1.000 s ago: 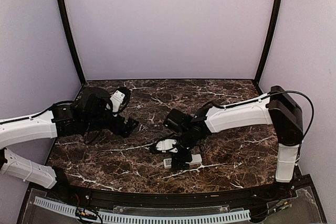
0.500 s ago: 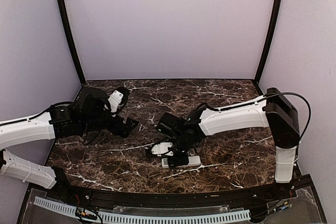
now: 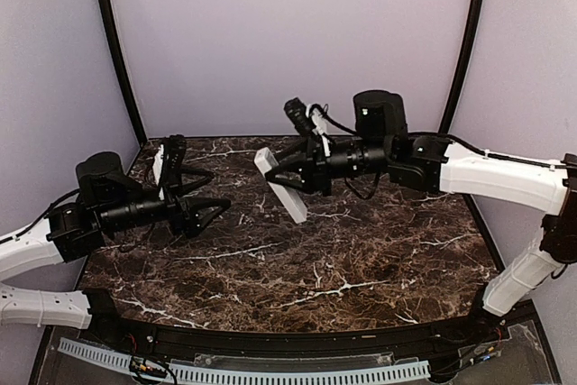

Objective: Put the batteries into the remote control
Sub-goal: Pick up the remote control from the center of the board, then pass from the right arm to the left, then place the remote control at the center of the board.

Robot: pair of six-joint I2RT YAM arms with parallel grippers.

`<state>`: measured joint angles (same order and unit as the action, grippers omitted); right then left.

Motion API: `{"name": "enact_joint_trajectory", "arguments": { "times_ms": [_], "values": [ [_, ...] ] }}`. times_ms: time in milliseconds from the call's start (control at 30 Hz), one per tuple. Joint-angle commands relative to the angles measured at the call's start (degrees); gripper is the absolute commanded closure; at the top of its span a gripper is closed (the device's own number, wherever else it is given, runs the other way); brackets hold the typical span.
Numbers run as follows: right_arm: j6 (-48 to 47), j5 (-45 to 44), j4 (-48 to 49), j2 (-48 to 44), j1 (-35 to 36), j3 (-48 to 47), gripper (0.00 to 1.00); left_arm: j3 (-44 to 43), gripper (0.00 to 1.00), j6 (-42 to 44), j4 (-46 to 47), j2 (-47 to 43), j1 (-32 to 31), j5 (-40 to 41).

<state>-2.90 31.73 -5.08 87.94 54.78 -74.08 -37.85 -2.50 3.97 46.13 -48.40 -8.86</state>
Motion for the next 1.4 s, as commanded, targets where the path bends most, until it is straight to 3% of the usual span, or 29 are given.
{"name": "enact_joint_trajectory", "arguments": {
  "times_ms": [0,67,200,300,533,600,667,733,767,800,833,933,1000,1200,1367],
  "values": [
    [25.03,6.11,42.11,0.35,0.61,6.84,0.88,-2.05,0.11,-0.03,8.87,2.97,-0.9,-18.78],
    [26.83,3.71,48.19,1.1,1.15,7.08,0.89,-5.53,0.06,-0.23,7.85,5.86,-1.57,-19.74],
    [25.59,2.1,50.32,2.42,3.02,4.78,0.89,-9.99,0.01,-3.09,9.73,10.31,-2.2,-17.09],
    [24.78,2.13,50.74,3.18,3.96,3.38,0.89,-12.55,0.12,-5.37,10.48,12.99,-2.16,-16.53],
    [24.69,1.08,50.11,3.2,4.52,3.84,0.9,-13.26,0.8,-7.85,10.77,13.83,-2.21,-16.73],
    [24.42,0.7,49.14,2.99,4.41,3.82,0.89,-13.22,0.93,-8.12,10.11,13.39,-2.22,-16.4],
    [23.64,-0.56,46.88,2.38,4.39,3.65,0.83,-13.33,0.99,-8.8,8.8,12.92,-2.22,-14.7],
    [22.73,-5.31,41.23,1.06,4.43,3.4,0.6,-13.74,1.0,-10.56,6.54,12.59,-2.21,-11.08],
    [22.46,-9.31,37.32,0.12,4.41,2.98,0.42,-13.92,1.0,-11.59,4.26,12.63,-2.22,-6.73],
    [22.46,-17.16,31.95,-0.67,4.38,2.22,0.17,-14.56,1.0,-14.86,2.78,13.12,-2.22,-3.29],
    [22.83,-24.54,26.02,-1.47,4.29,0.83,0.03,-15.12,1.0,-17.12,-2.06,13.64,-2.22,4.31],
    [26.8,-49.3,3.63,-2.14,3.99,-4.48,0.01,-20.64,1.0,-26.66,-15.52,19.8,-2.22,17.65],
    [28.94,-57.65,-6.2,-1.66,3.51,-6.36,0.01,-23.67,1.0,-31.59,-24.22,24.78,-2.22,22.51],
    [31.11,-59.14,-14.65,-1.65,2.79,-4.43,0.01,-32.69,1.0,-47.72,-41.64,42.66,-2.16,27.44],
    [32.96,-57.72,-18.79,-0.56,2.45,-4.31,0.01,-39.18,0.98,-47.9,-48.06,55.14,-2.04,21.42]
  ]
}}
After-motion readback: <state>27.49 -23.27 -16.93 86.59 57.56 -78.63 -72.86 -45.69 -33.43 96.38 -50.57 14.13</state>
